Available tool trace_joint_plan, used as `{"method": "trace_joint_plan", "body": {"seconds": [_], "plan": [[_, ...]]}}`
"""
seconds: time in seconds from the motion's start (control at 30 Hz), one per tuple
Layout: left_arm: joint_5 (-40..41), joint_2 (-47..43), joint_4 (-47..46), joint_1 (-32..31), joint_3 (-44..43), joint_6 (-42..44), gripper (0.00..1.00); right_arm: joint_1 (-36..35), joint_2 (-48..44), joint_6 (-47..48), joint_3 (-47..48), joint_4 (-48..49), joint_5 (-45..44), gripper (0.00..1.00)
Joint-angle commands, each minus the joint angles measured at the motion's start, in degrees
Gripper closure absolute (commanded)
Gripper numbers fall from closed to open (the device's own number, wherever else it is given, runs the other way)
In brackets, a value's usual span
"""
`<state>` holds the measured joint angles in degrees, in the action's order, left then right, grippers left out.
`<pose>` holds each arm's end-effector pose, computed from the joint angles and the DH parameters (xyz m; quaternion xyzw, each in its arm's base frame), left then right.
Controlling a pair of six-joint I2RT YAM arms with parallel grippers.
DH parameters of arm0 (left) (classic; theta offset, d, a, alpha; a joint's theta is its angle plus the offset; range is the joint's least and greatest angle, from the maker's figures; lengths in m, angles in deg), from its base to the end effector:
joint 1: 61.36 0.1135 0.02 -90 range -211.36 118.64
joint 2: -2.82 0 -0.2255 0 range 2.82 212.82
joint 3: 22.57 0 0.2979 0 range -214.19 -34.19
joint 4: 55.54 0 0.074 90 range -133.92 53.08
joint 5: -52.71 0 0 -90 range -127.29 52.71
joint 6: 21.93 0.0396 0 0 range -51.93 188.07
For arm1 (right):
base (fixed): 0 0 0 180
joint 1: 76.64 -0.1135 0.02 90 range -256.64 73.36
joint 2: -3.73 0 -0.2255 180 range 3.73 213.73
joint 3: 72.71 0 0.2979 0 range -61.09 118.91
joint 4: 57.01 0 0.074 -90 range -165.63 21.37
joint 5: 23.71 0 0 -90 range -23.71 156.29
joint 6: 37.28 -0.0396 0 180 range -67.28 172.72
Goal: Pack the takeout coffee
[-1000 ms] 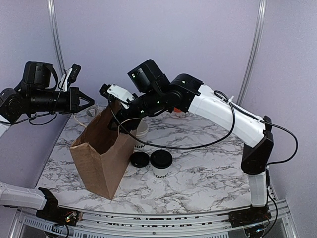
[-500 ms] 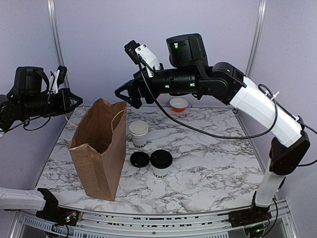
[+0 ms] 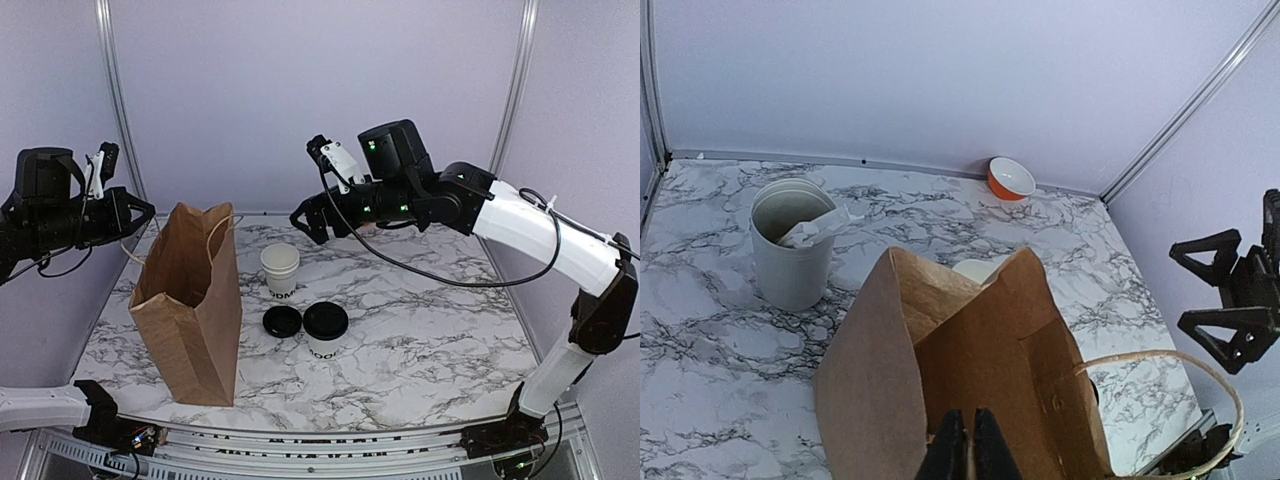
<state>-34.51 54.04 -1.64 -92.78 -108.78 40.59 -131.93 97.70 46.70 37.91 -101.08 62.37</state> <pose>0.1975 -0.1184 0.4233 0.0139 0.8134 -0.2686 0.5158 0.2424 0.3452 0.3715 -0.3399 0.7837 0.2395 0.4614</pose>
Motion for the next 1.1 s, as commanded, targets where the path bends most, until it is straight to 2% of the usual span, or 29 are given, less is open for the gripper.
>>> {"method": "trace_joint_plan", "body": {"seconds": [0.0,0.07,0.2,0.47,0.7,1.07], "plan": [[1.0,-1.4,-0.6,0.3,0.0,-0.3,0.89,-0.3,-3.1,-2.4,-2.5,2.8,-1.3,0.03],[1.4,-1.3,-0.4,0.3,-0.6,0.1,0.87,-0.3,-3.5,-2.7,-4.2,2.3,-1.7,0.03],[1.8,-1.3,0.1,0.3,-1.4,0.6,0.78,-0.3,-4.0,-3.7,-6.7,0.9,-2.1,0.03],[3.6,-1.6,1.0,0.3,-2.7,1.5,0.56,-0.6,-3.6,-5.3,-11.9,-3.0,-1.8,0.04],[4.1,-1.5,1.0,0.3,-3.8,1.6,0.37,-4.2,-2.1,-6.7,-15.5,-5.8,-5.4,0.04],[3.8,-2.4,1.0,0.3,-3.4,1.6,0.3,-5.4,2.7,-9.4,-15.7,-7.6,-5.3,0.03]]}}
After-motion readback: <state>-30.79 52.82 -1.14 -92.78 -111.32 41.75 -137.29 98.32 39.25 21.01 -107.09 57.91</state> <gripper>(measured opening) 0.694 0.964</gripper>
